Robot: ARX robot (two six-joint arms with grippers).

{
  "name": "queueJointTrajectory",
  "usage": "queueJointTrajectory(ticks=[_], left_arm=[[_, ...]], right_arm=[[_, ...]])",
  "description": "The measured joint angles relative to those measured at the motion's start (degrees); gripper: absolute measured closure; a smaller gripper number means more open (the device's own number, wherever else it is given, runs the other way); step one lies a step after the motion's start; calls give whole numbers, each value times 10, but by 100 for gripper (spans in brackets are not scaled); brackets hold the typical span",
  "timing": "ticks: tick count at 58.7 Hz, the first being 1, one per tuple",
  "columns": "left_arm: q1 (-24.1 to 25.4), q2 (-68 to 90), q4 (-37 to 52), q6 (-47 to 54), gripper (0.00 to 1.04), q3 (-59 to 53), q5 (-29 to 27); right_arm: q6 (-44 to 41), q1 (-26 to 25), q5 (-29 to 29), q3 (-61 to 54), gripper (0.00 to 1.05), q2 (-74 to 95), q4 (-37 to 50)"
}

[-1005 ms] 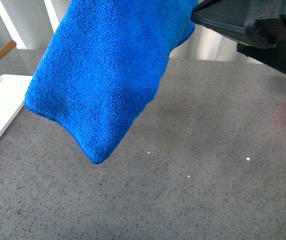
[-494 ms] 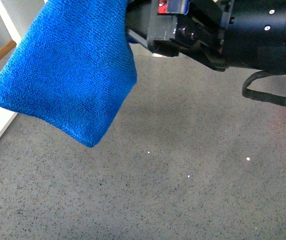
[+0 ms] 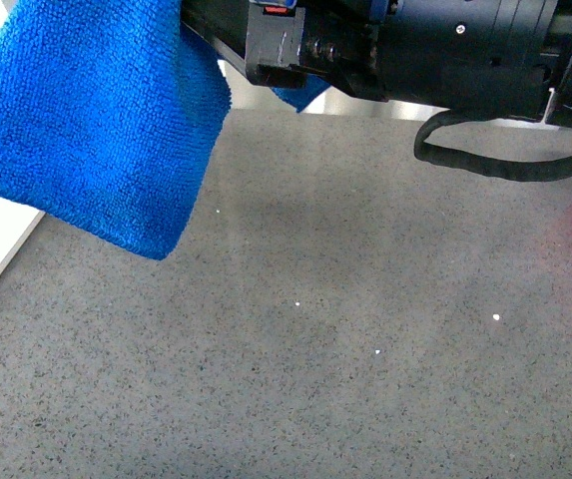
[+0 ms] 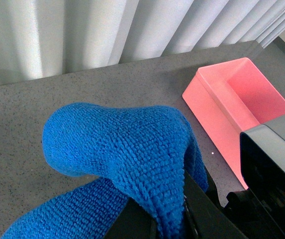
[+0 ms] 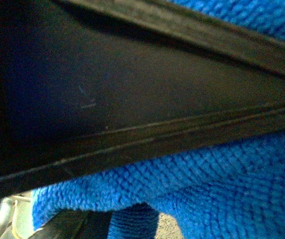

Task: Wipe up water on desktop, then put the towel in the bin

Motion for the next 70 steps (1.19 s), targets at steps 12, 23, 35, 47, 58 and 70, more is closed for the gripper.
queueJointTrajectory(ticks=[12,23,35,47,58,70], left_arm=[[0,0,0,0,101,0,0],[0,0,0,0,101,0,1],[0,0,1,-2,90,0,1],[0,0,1,-2,61,0,2],[0,0,1,-2,36,0,2],[0,0,1,-2,6,0,2]], right_arm=[[6,-2,24,-1,84,3,24],[8,-9,32,-7,102,3,31],[-1,-11,43,-10,102,-1,22],[-28,-17,54,-12,102,-9,-3],[-26,-30,53,-13,102,-10,1],[-26,-33,55,-13,102,-20,-9]])
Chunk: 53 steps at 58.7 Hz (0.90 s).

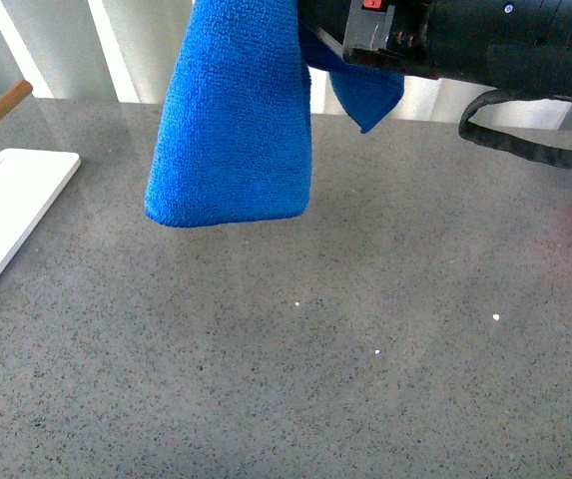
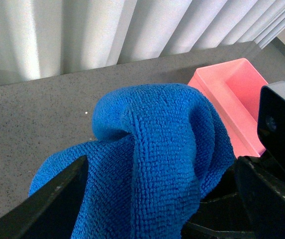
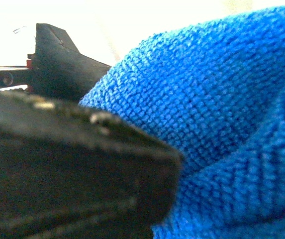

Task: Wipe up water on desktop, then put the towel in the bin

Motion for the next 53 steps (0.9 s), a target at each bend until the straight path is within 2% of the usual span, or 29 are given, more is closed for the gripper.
queueJointTrajectory(ticks=[12,13,16,18,23,27,32,37,43,45,53], left_arm=[[0,0,0,0,7,0,0],[-2,0,5,1,7,-1,-12],[-11,-2,46,15,12,-15,-71],[-14,-9,127,31,17,-47,-168],[-11,-38,267,62,30,-128,-321],[5,-73,340,74,41,-192,-386],[40,-131,389,82,59,-275,-383],[72,-178,407,85,80,-355,-353],[92,-215,415,87,98,-405,-326],[98,-226,416,86,102,-417,-321],[121,-271,418,90,101,-461,-299]], right_arm=[[-1,0,0,-12,102,-12,-7],[-2,0,0,-13,102,-12,-7],[-2,-1,0,-17,102,-14,-9],[-2,-3,0,-19,102,-15,-9],[-3,-5,1,-21,102,-16,-14],[-3,-10,0,-25,102,-18,-16],[-3,-17,1,-28,102,-24,-17],[-4,-16,-1,-28,102,-26,-19],[-4,-15,-2,-28,102,-27,-20],[-4,-16,0,-28,102,-28,-21],[-5,-19,0,-29,102,-32,-23]])
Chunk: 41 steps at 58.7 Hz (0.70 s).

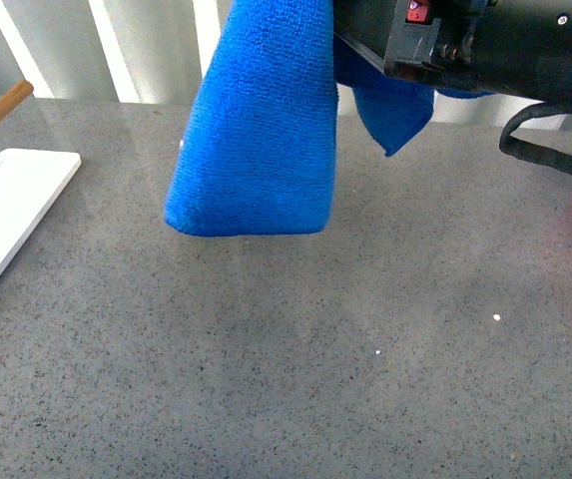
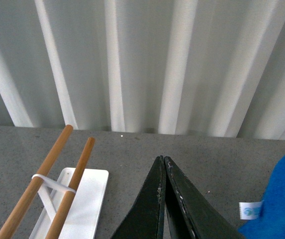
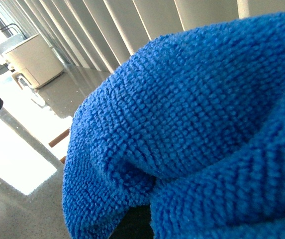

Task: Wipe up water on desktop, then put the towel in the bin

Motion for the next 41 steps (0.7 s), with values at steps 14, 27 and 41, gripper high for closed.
queueJointTrajectory(ticks=[14,27,41], left_arm=[[37,-83,-17,0,101,-65,34],[59,-150,-51,0,101,-99,57],[106,-244,-114,0,101,-130,101]], right_arm=[[0,0,0,-1,102,-12,-10],[-3,-2,0,-5,102,-12,-11],[-9,-3,0,-8,102,-12,-15]])
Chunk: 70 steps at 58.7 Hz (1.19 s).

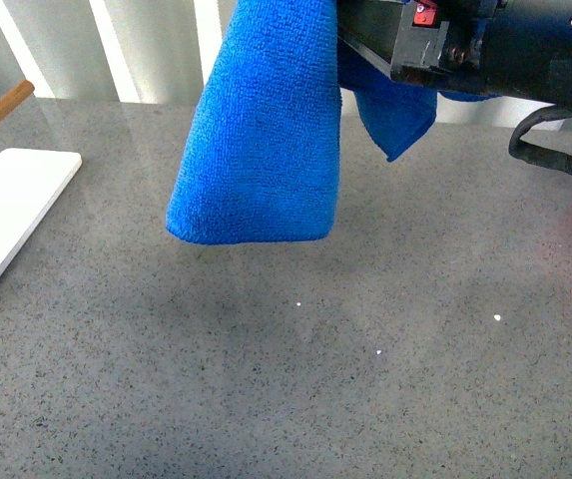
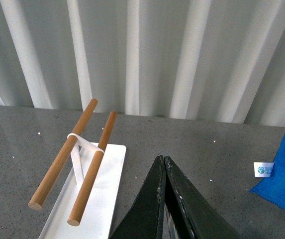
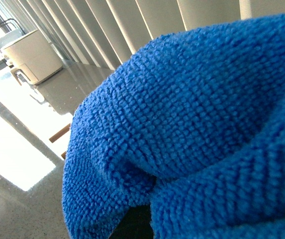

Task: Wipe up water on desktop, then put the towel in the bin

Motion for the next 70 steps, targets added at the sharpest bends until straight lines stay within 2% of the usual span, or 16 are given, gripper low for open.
queueJointTrajectory(ticks=[7,36,70], left_arm=[[0,-12,14,0,101,-14,1],[0,-147,-115,0,101,-15,2],[0,-252,-218,0,101,-15,2]], right_arm=[[0,-1,0,-1,102,0,0],[0,-7,2,-10,102,-21,-9],[-1,-9,4,-17,102,-27,-14]])
